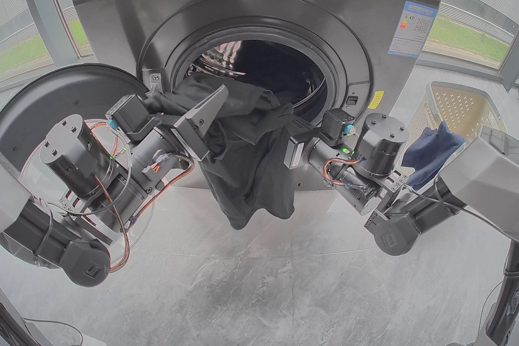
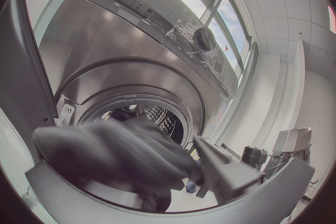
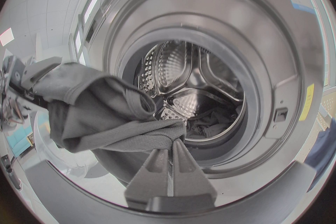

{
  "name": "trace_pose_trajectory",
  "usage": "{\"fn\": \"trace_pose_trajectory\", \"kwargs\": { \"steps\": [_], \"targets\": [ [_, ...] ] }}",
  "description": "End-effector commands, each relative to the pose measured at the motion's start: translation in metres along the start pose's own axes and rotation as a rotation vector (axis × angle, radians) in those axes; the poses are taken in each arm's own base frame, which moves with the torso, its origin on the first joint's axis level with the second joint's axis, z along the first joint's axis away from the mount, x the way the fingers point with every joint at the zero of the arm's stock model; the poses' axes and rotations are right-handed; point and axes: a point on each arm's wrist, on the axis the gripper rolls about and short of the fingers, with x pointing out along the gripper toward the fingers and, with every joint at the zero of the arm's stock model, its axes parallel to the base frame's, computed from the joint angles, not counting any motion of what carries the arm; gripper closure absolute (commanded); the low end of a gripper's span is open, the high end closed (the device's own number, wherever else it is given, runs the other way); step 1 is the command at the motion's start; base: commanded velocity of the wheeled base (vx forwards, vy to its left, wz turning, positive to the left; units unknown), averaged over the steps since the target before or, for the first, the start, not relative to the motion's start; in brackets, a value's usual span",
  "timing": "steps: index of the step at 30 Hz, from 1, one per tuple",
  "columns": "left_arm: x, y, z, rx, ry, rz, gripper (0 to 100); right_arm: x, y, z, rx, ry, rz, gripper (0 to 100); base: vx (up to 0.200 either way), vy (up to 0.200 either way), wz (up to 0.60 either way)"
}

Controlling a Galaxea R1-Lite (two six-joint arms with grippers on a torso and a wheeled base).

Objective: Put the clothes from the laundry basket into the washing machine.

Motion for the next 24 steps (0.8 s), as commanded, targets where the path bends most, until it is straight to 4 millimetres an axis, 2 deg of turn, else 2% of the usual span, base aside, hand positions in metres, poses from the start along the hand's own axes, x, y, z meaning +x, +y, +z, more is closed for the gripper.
{"fn": "trace_pose_trajectory", "kwargs": {
  "steps": [1,3,7,13,15,24],
  "targets": [
    [0.001,0.007,-0.006,0.004,0.015,0.026,0,-0.005,0.001,0.027,0.007,-0.063,0.005,100,0.000,0.000,0.00],
    [0.002,0.012,-0.009,0.016,0.023,0.043,0,-0.007,0.001,0.038,0.004,-0.089,0.005,100,0.000,0.000,0.00],
    [0.002,0.015,-0.011,0.017,0.029,0.051,0,-0.008,0.000,0.046,0.004,-0.112,0.003,100,0.000,0.000,0.00],
    [0.001,0.017,-0.019,0.015,0.055,0.058,0,-0.007,0.000,0.049,0.005,-0.121,0.005,100,0.000,0.000,0.00],
    [-0.001,0.020,-0.032,0.013,0.100,0.069,0,-0.006,0.000,0.051,0.006,-0.132,0.006,100,0.000,0.000,0.00],
    [-0.009,0.024,-0.056,0.013,0.196,0.082,0,-0.004,0.001,0.054,0.009,-0.145,0.010,100,0.000,0.000,0.00]
  ]
}}
